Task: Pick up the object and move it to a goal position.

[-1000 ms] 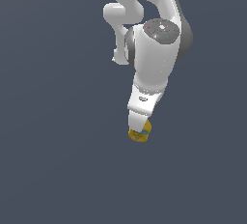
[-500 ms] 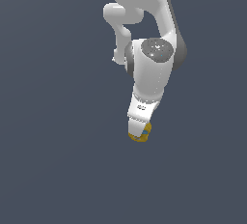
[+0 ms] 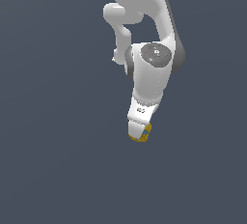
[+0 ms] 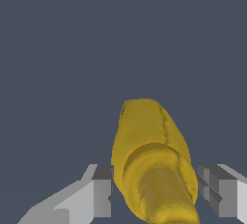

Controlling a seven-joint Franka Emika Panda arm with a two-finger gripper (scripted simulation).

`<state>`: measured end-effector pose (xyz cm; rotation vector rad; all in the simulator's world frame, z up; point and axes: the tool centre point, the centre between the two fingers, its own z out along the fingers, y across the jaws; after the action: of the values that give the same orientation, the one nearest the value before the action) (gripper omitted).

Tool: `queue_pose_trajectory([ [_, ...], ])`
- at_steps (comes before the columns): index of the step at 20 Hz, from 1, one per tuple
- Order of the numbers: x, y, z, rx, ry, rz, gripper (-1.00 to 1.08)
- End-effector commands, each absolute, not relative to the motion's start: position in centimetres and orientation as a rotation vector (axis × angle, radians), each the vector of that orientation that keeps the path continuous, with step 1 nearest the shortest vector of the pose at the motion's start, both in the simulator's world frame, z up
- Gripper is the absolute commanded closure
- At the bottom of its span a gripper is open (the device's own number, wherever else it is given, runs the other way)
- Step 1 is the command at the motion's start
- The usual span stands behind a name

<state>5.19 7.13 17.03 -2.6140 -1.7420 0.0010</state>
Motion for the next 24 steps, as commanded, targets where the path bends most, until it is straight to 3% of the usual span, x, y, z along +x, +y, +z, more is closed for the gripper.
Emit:
queue_pose_trajectory([
  [1,5.2,7.1,17.0,-2.614,-1.742,0.000,1.08],
  [13,5.2,7.9,18.1,-2.614,-1.742,0.001,1.08],
  [24,5.6,13.0,25.1,-2.614,-1.742,0.001,1.08],
])
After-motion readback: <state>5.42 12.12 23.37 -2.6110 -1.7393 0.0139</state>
